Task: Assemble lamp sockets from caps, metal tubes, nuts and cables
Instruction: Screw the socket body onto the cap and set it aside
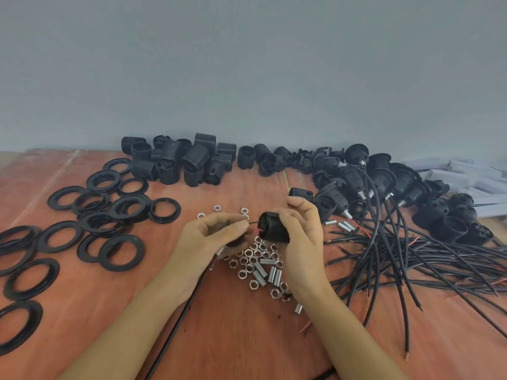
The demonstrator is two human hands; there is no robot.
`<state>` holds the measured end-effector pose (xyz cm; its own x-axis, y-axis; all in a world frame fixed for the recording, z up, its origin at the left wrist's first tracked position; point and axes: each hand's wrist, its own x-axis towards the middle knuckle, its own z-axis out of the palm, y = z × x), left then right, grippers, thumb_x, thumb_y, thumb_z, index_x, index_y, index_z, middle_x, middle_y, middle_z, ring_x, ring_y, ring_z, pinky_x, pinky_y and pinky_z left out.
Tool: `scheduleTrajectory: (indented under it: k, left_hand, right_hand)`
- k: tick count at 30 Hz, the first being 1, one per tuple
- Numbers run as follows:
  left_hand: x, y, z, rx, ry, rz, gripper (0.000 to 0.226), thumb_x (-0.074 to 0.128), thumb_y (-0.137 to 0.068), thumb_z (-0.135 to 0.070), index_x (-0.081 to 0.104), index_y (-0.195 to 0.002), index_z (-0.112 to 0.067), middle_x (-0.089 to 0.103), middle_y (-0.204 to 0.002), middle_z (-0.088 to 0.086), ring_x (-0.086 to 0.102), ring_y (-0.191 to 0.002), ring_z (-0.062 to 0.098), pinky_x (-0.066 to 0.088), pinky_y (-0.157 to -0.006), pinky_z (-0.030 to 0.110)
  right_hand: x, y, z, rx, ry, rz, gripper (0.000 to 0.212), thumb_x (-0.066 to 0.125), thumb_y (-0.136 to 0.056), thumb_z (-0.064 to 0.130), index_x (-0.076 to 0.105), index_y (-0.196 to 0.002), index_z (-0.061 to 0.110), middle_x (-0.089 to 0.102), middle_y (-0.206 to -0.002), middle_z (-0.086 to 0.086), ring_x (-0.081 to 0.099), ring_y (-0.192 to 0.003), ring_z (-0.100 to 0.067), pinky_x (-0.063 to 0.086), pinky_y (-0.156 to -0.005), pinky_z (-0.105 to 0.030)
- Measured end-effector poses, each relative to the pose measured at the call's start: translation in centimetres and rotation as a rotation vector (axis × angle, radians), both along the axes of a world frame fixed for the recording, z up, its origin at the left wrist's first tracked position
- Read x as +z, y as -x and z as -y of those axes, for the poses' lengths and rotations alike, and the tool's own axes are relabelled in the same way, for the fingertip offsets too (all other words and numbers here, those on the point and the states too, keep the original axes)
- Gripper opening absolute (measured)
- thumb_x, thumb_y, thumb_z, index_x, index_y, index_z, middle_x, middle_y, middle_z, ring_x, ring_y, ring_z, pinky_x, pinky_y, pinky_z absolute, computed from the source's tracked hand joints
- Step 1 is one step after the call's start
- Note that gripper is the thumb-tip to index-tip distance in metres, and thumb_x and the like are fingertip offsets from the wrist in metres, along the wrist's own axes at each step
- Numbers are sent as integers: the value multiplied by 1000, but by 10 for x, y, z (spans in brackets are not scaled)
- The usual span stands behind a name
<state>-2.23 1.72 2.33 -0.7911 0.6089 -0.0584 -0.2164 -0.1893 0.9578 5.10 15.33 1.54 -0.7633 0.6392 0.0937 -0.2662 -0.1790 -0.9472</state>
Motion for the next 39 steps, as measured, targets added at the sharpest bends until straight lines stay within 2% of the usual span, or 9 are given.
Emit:
scheduleTrajectory:
  k: [2,5,11,15,22,26,33,36,39]
  left_hand:
    - [0,4,3,-90,-58,93,35,74,-67,-17,75,-101,-7,74,-103,14,72,-94,19,56,-76,18]
    - [0,4,5,-194,-3,-6,33,73,-71,-17,77,-104,-18,74,-106,7,71,-98,19,55,-79,18]
    - [-2,-8,-1,-304,154,-326,41,62,-85,-32,55,-126,-39,72,-79,2,67,-60,17,54,-54,23]
    - [-6,-9,-2,-290,199,-394,45,57,-86,-39,50,-130,-42,62,-65,-5,59,-54,12,49,-49,22]
    - [-14,-12,-4,-250,190,-590,42,53,-95,-49,44,-136,-47,50,-51,-9,48,-44,4,42,-47,16]
    - [-13,-13,-5,-218,141,-576,50,51,-90,-59,45,-137,-44,46,-54,-10,43,-43,5,39,-45,20]
    - [-10,-8,-4,-239,129,-397,46,53,-91,-48,51,-133,-29,45,-54,-11,42,-43,6,37,-44,18]
    - [-9,-6,-1,-263,127,-315,50,62,-84,-37,50,-130,-23,65,-64,-2,56,-50,10,44,-47,21]
    - [-8,-6,-1,-292,120,-336,29,59,-86,-34,62,-110,-17,71,-74,-1,63,-55,14,47,-48,21]
  right_hand:
    - [1,1,-3,-56,54,12,12,61,-95,12,60,-105,19,71,-85,1,68,-82,-16,55,-80,-38]
    - [3,1,-7,-103,48,3,9,67,-91,20,68,-98,13,74,-88,-4,70,-82,-16,56,-76,-31]
    - [8,-4,-5,-56,-282,-37,24,60,-94,21,72,-109,7,76,-100,2,69,-95,-6,51,-79,-16]
    - [10,-6,-3,-7,-413,-54,39,55,-90,30,69,-118,7,73,-111,0,65,-108,-7,49,-88,-18]
    - [7,-6,-4,53,-576,-70,30,47,-100,22,62,-126,16,68,-115,1,63,-108,-7,47,-91,-17]
    - [5,-5,-3,88,-645,-46,35,46,-100,24,60,-130,14,65,-111,2,62,-101,-11,48,-88,-24]
    - [5,-8,-14,285,-536,27,44,41,-97,20,51,-140,21,62,-128,4,57,-121,-7,44,-102,-22]
    - [11,-10,-23,247,-539,36,37,56,-92,28,60,-129,24,72,-110,2,67,-105,-12,53,-91,-30]
    - [14,-9,-26,221,-525,51,26,64,-89,36,69,-113,26,72,-87,9,67,-83,-6,52,-75,-21]
